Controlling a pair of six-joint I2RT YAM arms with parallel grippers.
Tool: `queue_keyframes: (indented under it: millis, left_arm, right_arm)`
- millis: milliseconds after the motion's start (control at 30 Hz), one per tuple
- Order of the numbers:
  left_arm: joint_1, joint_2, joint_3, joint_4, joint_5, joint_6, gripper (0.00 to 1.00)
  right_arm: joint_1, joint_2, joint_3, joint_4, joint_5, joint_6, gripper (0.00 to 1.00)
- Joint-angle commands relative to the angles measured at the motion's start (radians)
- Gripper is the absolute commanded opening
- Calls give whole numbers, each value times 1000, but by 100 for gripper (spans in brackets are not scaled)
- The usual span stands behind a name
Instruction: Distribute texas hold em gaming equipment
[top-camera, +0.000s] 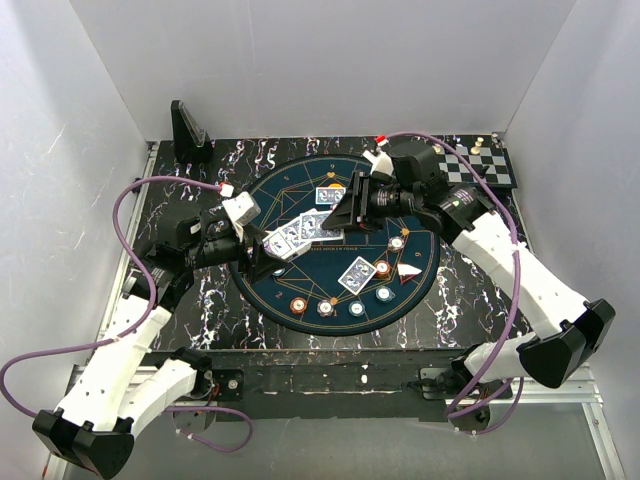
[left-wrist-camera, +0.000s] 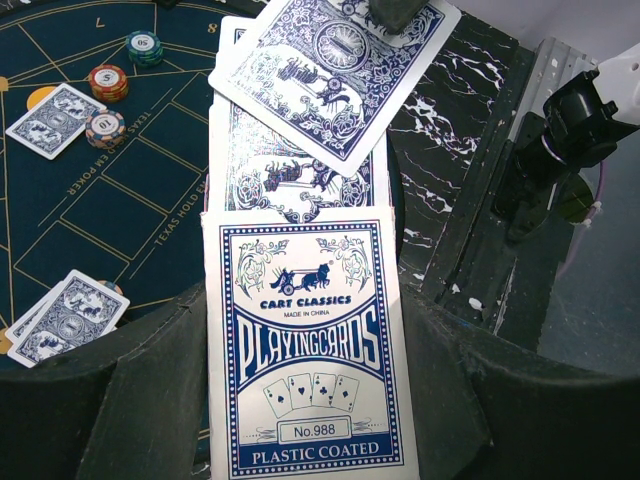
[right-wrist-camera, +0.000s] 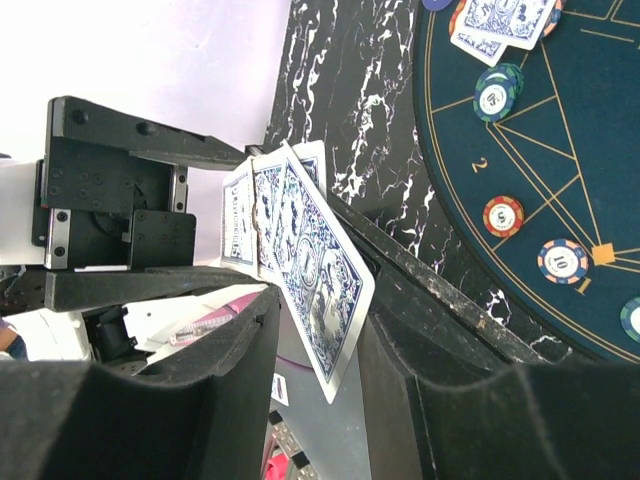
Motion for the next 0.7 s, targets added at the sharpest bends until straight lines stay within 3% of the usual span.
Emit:
queue_keyframes:
  millis: [0, 200, 667]
  left_arm:
    - [5, -23, -2, 38, 15, -5, 0]
    - [5, -21, -1, 39, 19, -6, 0]
    - [5, -21, 2, 39, 18, -11, 0]
  right_arm:
    - [-1, -11, 70, -48, -14, -38, 44]
    - [-4, -3, 85, -111, 3, -69, 43]
    - [-6, -14, 73, -129, 6, -84, 28]
